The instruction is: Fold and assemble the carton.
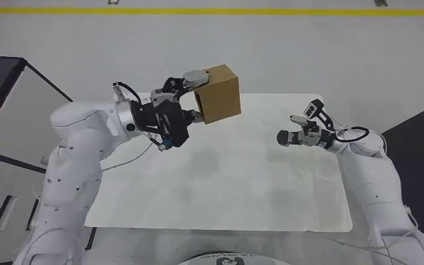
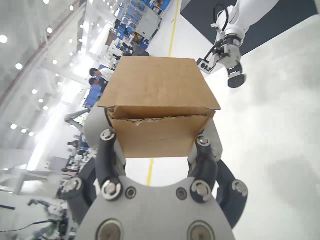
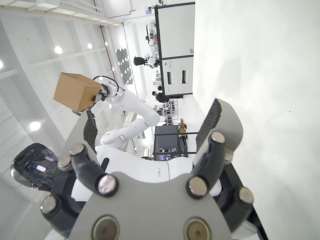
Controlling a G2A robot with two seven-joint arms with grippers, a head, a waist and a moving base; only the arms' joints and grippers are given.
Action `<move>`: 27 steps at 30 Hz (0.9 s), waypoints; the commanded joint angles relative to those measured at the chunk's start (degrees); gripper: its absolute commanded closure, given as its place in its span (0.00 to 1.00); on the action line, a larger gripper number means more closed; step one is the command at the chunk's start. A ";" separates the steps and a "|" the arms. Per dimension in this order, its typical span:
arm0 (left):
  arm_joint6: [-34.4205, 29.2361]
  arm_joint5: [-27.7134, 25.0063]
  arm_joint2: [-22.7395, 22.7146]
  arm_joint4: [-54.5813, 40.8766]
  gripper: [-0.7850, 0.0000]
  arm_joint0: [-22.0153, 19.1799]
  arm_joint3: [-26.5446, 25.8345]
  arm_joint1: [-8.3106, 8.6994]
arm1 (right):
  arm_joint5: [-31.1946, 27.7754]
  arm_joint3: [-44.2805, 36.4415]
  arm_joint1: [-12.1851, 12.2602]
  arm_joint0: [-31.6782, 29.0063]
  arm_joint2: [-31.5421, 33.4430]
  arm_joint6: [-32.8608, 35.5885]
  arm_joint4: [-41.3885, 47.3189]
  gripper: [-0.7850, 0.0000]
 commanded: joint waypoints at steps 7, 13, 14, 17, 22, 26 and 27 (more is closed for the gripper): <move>5.25 2.82 0.41 7.11 1.00 0.35 0.75 0.30 | 0.00 0.00 0.00 0.00 0.00 0.00 0.00 0.00; 7.39 10.12 1.02 12.22 1.00 1.91 -0.31 0.63 | 0.00 0.00 0.00 0.00 0.00 0.00 0.00 0.00; 9.14 12.53 1.19 16.18 1.00 2.00 -0.84 0.91 | 0.00 0.00 0.00 0.00 0.00 0.00 0.00 0.00; 12.77 19.60 0.65 25.78 1.00 2.92 -0.49 1.66 | 0.00 0.00 0.00 0.00 0.00 0.00 0.00 0.00; 20.00 31.95 -0.18 36.30 1.00 4.32 0.37 2.60 | 0.00 0.00 0.00 0.00 0.00 0.00 0.00 0.00; 21.54 40.06 -0.72 43.07 1.00 5.70 0.39 3.08 | 0.00 0.00 0.00 0.00 0.00 0.00 0.00 0.00; 21.87 42.13 -1.00 45.65 1.00 5.80 0.26 3.24 | 0.00 0.00 0.00 0.00 0.00 0.00 0.00 0.00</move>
